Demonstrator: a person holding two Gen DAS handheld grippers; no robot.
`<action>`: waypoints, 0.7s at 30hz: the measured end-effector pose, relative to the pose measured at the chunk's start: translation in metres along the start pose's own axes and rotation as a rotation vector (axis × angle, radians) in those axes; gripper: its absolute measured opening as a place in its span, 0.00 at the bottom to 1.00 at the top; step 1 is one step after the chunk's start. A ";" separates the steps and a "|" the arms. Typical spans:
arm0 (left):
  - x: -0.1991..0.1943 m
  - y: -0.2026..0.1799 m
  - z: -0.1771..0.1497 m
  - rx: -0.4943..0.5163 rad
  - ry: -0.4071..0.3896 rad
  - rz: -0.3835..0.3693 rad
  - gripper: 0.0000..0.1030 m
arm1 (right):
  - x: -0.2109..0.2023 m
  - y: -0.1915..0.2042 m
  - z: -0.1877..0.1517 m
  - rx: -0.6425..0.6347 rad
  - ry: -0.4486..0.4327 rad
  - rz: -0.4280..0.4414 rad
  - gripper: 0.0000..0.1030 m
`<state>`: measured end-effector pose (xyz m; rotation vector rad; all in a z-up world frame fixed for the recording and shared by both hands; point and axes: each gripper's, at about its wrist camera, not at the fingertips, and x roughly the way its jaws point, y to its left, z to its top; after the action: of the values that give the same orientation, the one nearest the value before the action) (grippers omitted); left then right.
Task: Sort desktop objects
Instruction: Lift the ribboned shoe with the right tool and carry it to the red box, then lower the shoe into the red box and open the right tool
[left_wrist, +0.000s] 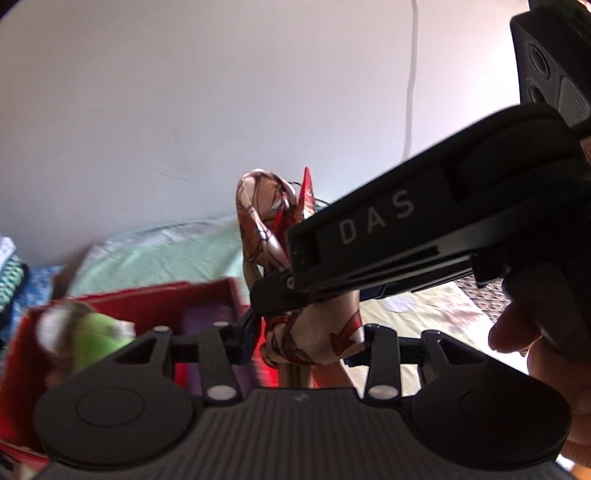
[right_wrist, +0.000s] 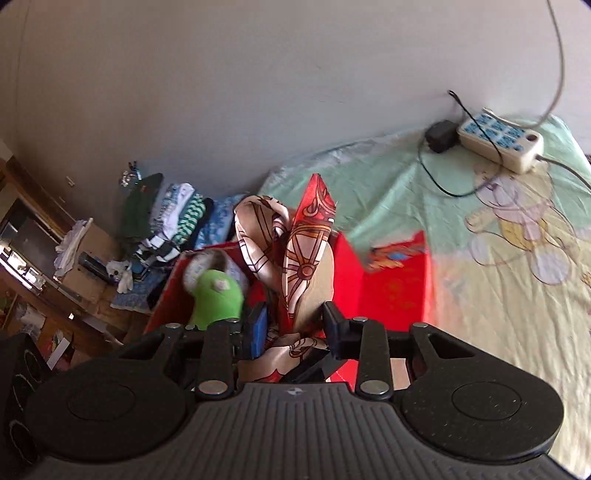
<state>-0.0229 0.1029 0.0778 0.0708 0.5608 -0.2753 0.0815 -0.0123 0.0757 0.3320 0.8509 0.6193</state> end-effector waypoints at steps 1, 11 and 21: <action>0.004 0.011 0.001 -0.008 0.000 0.014 0.39 | 0.007 0.010 0.002 -0.009 -0.002 0.012 0.34; -0.028 0.100 -0.013 -0.109 -0.015 0.150 0.39 | 0.071 0.089 0.008 -0.104 0.033 0.092 0.34; 0.017 0.216 -0.014 -0.179 0.150 0.251 0.39 | 0.173 0.143 0.010 -0.134 0.202 0.185 0.34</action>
<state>0.0433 0.3083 0.0556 -0.0115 0.7162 0.0255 0.1218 0.2072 0.0514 0.2302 0.9730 0.8894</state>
